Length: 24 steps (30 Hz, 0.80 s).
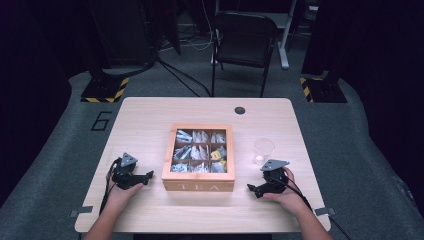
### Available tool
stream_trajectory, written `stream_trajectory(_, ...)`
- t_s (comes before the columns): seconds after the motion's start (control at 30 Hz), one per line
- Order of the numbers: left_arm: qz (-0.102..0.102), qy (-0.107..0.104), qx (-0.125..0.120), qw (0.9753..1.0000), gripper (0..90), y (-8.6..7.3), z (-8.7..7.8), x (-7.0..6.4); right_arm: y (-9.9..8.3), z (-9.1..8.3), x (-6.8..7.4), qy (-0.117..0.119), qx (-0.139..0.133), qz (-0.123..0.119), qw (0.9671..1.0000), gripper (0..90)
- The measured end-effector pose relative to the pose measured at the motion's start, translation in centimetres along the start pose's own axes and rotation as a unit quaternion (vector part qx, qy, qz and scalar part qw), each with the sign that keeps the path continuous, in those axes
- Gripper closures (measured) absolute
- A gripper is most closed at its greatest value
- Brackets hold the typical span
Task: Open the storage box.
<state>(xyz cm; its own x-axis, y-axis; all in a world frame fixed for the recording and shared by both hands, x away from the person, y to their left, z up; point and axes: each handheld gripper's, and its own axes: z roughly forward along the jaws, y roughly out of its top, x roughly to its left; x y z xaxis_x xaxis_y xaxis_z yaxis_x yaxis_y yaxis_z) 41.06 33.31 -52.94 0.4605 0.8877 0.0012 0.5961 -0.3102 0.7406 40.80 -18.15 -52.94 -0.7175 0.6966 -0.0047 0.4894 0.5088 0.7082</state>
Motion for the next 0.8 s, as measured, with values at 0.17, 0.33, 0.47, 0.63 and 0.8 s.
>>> stream_trajectory(0.17, -0.001, 0.000, 0.000, 1.0000, 13.4, 0.00, 0.00, -0.02, 0.00, 0.00, 0.00, 0.000, 0.000, 0.000, 1.0000, 0.0)
stream_trajectory(0.33, -0.001, 0.001, 0.000, 1.0000, 13.4, 0.00, 0.00, -0.03, 0.00, 0.00, 0.00, 0.000, 0.000, 0.000, 1.0000, 0.0)
stream_trajectory(0.47, -0.001, 0.001, 0.000, 1.0000, 13.5, 0.00, -0.01, -0.02, 0.00, 0.00, 0.00, 0.000, 0.000, 0.000, 1.0000, 0.0)
stream_trajectory(0.63, -0.001, 0.003, -0.001, 1.0000, 13.8, -0.02, -0.01, -0.05, 0.00, -0.01, 0.00, 0.000, 0.000, 0.000, 1.0000, 0.0)
stream_trajectory(0.8, -0.001, 0.001, -0.006, 1.0000, 15.3, -0.12, -0.08, -0.05, -0.03, -0.07, 0.13, -0.003, 0.001, 0.006, 1.0000, 0.0)
